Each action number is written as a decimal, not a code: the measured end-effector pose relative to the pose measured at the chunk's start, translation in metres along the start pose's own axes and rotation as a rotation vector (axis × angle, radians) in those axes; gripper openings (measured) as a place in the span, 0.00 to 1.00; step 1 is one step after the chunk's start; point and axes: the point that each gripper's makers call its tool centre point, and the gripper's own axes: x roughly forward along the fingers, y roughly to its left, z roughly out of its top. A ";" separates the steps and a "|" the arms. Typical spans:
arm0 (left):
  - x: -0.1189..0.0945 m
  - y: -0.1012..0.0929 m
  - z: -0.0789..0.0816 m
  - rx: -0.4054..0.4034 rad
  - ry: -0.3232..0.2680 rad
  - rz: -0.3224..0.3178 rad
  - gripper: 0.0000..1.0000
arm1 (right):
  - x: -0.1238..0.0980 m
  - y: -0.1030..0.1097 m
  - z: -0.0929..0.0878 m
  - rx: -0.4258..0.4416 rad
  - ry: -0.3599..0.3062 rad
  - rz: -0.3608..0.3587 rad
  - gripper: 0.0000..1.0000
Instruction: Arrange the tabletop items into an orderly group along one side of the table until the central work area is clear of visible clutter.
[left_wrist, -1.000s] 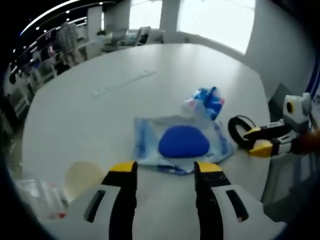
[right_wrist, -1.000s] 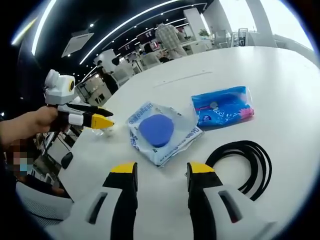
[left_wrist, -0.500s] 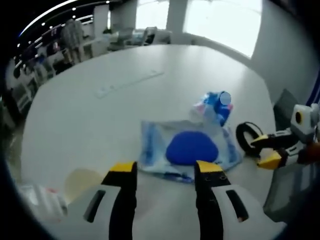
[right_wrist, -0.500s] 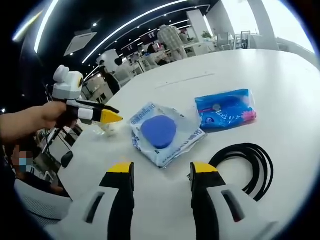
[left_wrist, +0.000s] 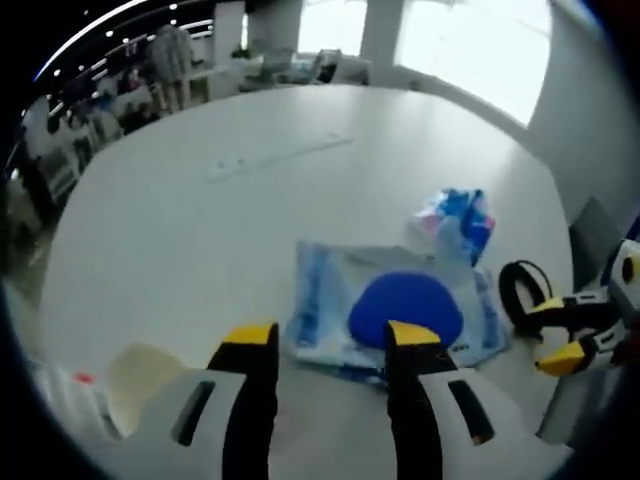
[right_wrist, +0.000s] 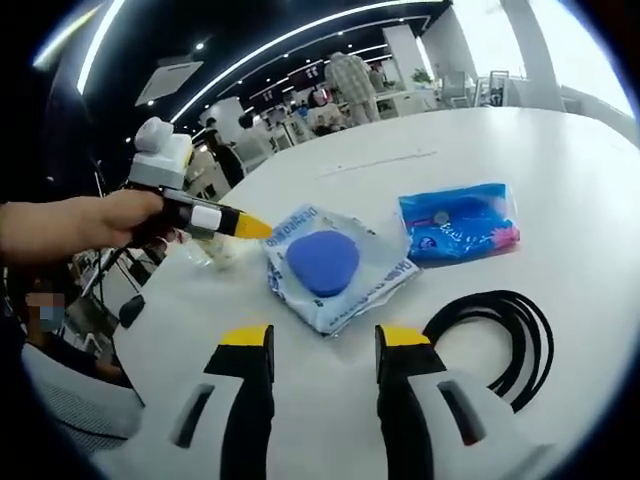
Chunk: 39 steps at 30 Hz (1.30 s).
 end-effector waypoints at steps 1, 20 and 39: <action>0.003 0.001 -0.001 -0.011 0.003 0.001 0.38 | 0.002 -0.001 0.001 0.011 0.002 -0.007 0.39; 0.029 -0.002 -0.005 -0.002 0.017 -0.030 0.41 | 0.037 -0.017 -0.007 0.038 0.051 -0.120 0.33; 0.033 -0.002 -0.011 -0.037 0.010 -0.020 0.21 | 0.050 -0.007 -0.017 0.065 0.089 -0.090 0.10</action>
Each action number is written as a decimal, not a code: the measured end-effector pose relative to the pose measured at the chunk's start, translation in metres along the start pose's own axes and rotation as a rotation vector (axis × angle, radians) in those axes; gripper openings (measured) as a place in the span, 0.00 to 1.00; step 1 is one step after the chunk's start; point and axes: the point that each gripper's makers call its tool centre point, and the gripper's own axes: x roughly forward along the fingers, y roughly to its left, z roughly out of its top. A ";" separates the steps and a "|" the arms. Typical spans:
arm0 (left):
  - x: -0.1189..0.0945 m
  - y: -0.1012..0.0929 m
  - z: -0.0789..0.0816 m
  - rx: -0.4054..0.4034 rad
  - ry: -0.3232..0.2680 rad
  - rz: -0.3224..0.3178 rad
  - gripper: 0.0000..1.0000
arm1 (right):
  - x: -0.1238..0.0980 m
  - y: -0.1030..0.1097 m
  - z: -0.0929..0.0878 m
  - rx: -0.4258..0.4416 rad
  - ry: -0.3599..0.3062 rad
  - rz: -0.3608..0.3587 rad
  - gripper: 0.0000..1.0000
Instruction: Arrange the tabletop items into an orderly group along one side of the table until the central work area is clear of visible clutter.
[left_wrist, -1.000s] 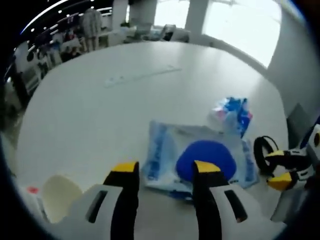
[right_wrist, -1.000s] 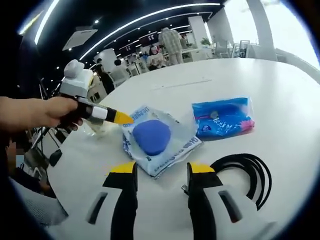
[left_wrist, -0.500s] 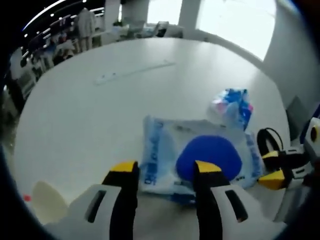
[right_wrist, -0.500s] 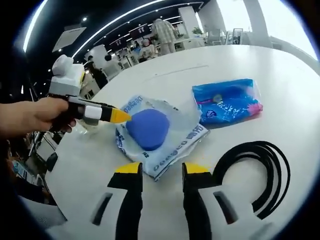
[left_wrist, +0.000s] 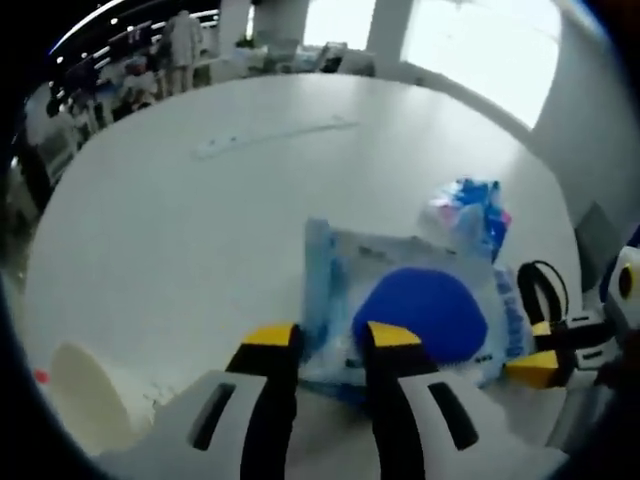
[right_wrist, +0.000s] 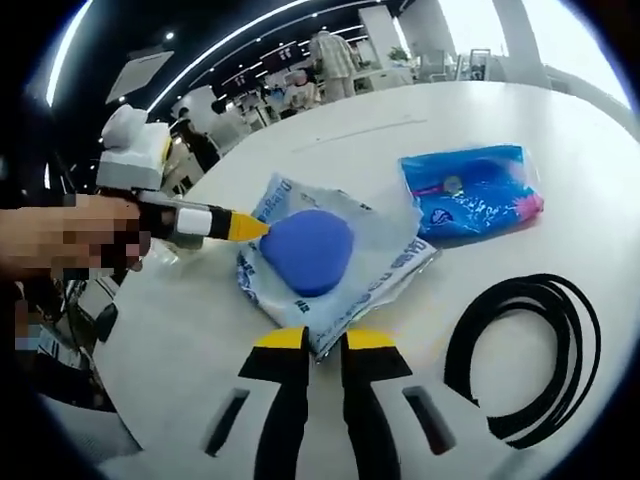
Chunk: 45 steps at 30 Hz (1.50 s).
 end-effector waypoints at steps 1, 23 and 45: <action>0.000 -0.001 0.000 -0.001 -0.002 -0.005 0.18 | 0.001 0.000 -0.001 0.025 0.003 0.003 0.08; 0.002 0.005 -0.009 0.036 0.033 0.018 0.07 | -0.004 -0.002 -0.007 0.057 0.016 0.006 0.02; -0.019 0.000 -0.008 0.045 -0.013 0.010 0.00 | -0.016 -0.013 0.005 -0.031 -0.011 -0.042 0.00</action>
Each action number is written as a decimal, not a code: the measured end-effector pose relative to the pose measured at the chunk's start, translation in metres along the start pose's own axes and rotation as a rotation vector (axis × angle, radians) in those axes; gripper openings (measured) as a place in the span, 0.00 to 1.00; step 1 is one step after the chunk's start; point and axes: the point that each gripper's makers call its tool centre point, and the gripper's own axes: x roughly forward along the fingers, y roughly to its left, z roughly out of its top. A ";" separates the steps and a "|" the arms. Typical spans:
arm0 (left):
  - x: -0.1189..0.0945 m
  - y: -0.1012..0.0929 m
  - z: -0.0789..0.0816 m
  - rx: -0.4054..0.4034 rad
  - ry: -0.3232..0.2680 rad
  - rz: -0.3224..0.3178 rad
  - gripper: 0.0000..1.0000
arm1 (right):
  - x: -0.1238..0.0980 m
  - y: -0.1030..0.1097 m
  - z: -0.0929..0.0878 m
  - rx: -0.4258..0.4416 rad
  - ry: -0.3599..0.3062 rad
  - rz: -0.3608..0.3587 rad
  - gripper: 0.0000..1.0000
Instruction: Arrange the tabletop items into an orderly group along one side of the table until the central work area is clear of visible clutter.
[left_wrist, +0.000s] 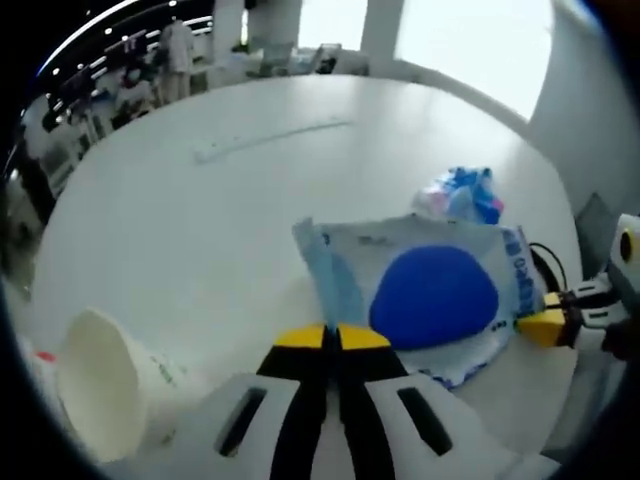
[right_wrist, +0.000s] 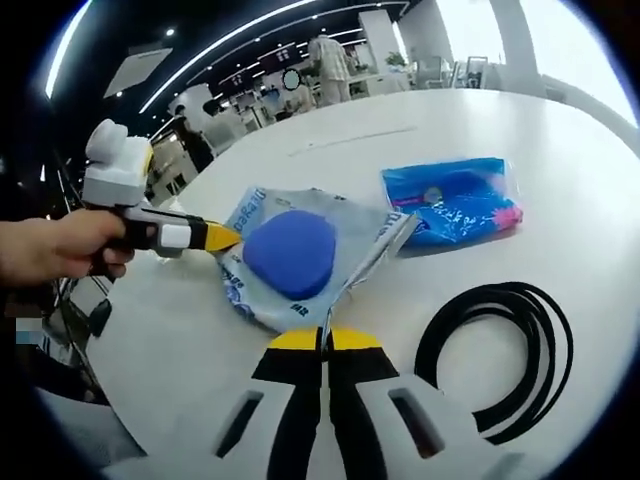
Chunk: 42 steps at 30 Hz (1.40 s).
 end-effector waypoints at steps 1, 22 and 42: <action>-0.002 0.000 0.002 -0.001 -0.007 -0.001 0.00 | -0.002 0.000 0.000 -0.002 -0.002 -0.002 0.00; -0.029 0.008 -0.001 -0.115 -0.155 0.100 0.00 | 0.006 -0.008 0.033 -0.177 -0.019 0.003 0.00; -0.027 0.022 -0.012 -0.173 -0.139 0.133 0.00 | 0.033 -0.005 0.049 -0.344 0.038 0.050 0.00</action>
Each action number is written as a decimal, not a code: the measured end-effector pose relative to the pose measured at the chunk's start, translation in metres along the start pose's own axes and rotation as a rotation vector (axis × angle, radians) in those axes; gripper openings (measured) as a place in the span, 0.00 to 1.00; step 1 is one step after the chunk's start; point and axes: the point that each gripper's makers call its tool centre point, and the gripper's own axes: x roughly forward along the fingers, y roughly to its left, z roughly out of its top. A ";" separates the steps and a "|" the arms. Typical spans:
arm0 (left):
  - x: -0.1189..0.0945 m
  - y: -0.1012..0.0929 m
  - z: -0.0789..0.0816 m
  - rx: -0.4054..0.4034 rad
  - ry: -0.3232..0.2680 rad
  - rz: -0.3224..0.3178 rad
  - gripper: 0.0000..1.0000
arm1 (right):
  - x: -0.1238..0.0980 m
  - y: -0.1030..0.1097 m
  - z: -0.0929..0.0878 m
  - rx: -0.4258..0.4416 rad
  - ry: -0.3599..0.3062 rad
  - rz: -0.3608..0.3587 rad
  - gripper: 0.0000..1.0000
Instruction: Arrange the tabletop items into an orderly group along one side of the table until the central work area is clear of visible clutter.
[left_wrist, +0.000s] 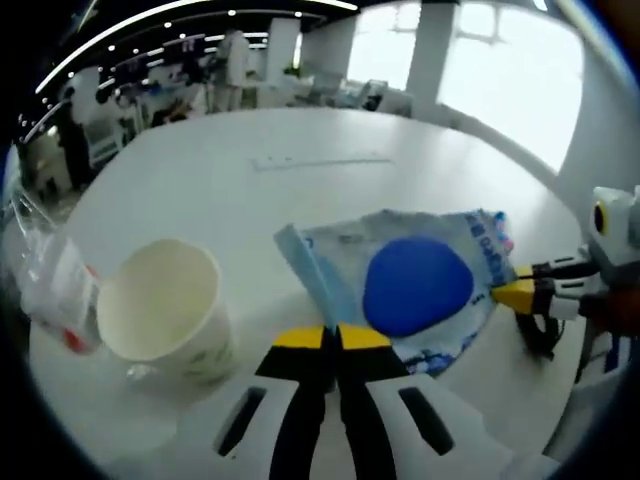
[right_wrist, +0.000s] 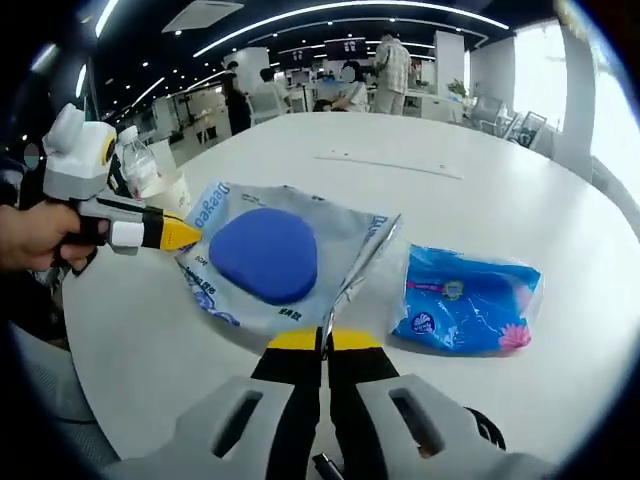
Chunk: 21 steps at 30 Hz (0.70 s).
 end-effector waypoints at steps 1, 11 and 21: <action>0.001 0.000 -0.001 -0.001 0.003 0.002 0.00 | 0.002 -0.001 0.000 -0.008 0.008 0.000 0.00; 0.003 0.006 -0.004 -0.007 0.008 0.024 0.00 | 0.014 -0.001 -0.001 -0.026 0.038 0.010 0.00; 0.009 0.010 -0.009 0.002 0.023 0.040 0.00 | 0.025 -0.004 -0.003 -0.035 0.070 0.001 0.01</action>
